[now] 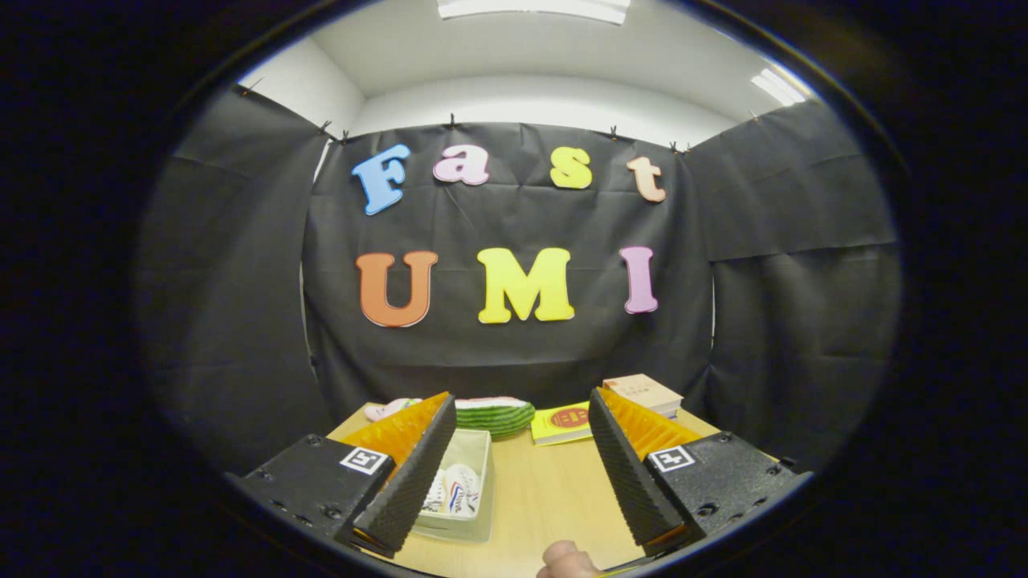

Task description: Open the storage box then place both shoes into the box .Put the left shoe in first, then the right shoe, with the right side of both shoes facing outward in a uniform manner.

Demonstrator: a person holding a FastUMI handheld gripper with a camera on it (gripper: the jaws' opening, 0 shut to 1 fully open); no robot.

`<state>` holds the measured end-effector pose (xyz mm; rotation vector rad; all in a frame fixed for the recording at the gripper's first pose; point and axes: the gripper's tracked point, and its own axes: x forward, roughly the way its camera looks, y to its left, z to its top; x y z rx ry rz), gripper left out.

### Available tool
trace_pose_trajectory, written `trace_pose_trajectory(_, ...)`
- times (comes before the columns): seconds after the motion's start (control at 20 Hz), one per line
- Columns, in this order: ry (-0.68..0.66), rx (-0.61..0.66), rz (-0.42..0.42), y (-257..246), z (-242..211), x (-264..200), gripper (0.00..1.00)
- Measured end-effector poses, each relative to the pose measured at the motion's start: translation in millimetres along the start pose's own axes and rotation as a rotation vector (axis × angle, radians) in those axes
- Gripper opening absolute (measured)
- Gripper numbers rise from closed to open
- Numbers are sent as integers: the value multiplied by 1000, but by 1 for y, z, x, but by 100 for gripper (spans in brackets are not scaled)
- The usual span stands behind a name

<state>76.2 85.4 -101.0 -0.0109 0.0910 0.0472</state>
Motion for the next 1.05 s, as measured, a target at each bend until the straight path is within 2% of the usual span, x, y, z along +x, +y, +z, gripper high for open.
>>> trace_pose_trajectory(0.45,-20,15,30,-5,49,-12,100)
trace_pose_trajectory(1.05,15,-7,35,-2,64,-14,100)
